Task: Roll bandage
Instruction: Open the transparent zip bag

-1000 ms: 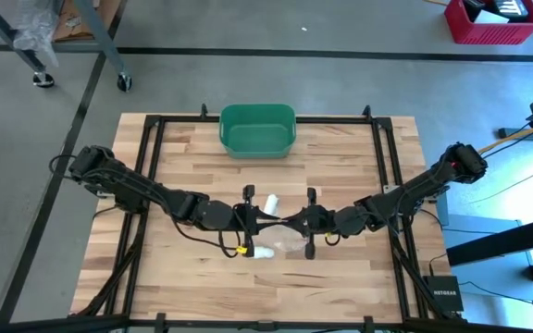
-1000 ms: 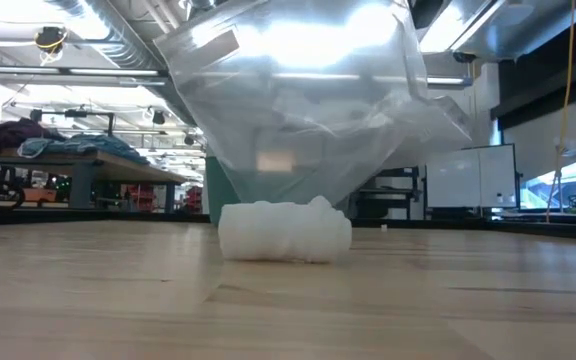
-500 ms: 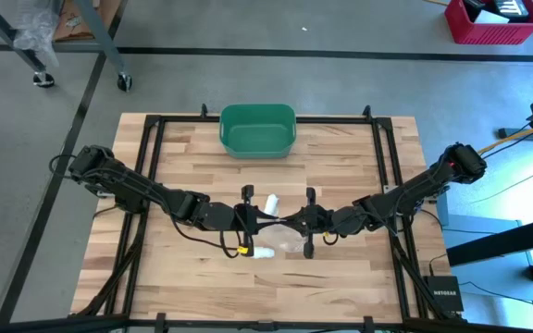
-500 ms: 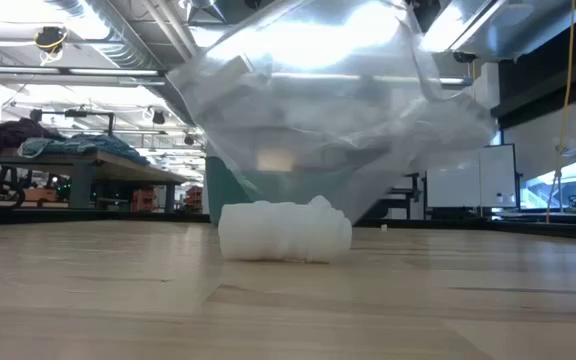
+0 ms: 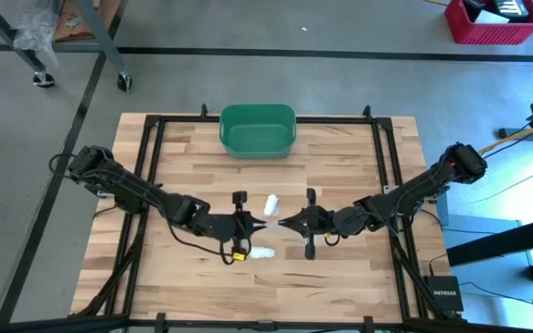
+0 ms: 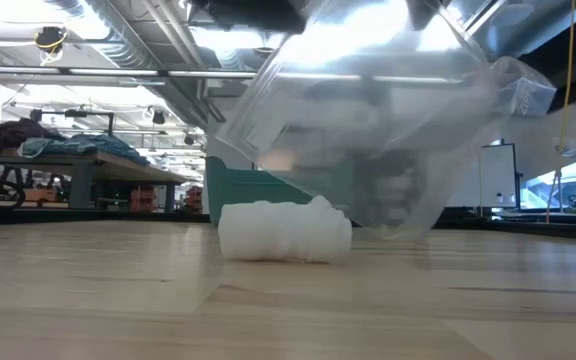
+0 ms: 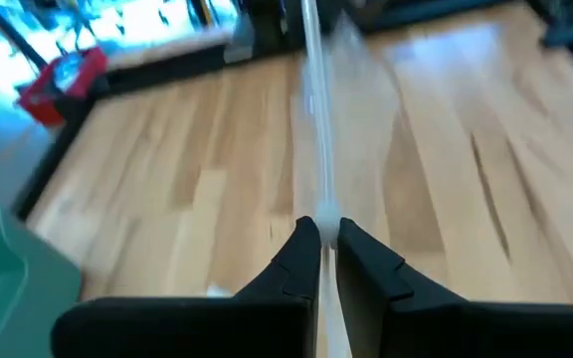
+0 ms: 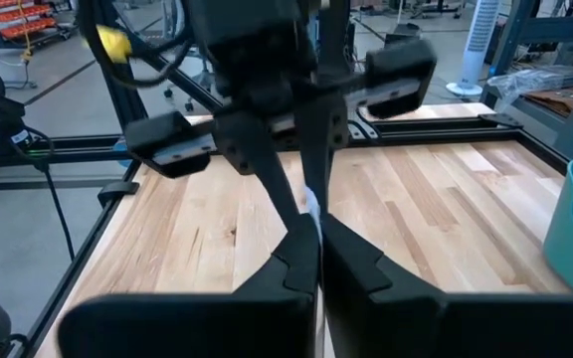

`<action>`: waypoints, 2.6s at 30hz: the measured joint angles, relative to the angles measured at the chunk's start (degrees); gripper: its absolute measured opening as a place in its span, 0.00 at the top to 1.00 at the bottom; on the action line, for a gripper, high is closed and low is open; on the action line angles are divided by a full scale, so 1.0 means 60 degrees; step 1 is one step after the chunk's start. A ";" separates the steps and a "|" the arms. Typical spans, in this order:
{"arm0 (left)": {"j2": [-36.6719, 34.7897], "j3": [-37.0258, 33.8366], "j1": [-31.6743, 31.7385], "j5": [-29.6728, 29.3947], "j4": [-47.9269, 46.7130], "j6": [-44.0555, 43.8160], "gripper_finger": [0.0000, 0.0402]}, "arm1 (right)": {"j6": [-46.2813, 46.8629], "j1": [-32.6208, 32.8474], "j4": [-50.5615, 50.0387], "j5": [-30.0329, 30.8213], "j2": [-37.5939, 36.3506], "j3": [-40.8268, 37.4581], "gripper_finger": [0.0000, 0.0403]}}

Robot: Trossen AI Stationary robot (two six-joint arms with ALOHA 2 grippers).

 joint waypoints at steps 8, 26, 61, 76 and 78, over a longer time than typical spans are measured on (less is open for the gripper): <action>0.0012 -0.0011 -0.0177 -0.0020 -0.2535 -0.1338 0.96 | -0.0016 0.0000 0.0023 0.0007 -0.0006 0.0000 0.98; 0.0019 -0.0019 -0.0302 0.0181 -0.4172 -0.1877 0.95 | -0.0015 0.0004 0.0062 0.0003 -0.0024 0.0018 0.98; -0.0979 0.1755 0.0166 0.0665 -0.3942 -0.0677 0.60 | -0.0015 0.0000 -0.0011 -0.0157 -0.0024 0.0022 0.98; -0.0966 0.0129 0.0612 0.1662 -0.0882 -0.1300 0.64 | -0.0015 0.0000 0.0011 -0.0157 -0.0010 0.0022 0.98; -0.0884 0.0058 0.0594 0.1903 -0.0685 -0.1335 0.64 | -0.0013 0.0000 0.0015 -0.0158 -0.0010 0.0022 0.98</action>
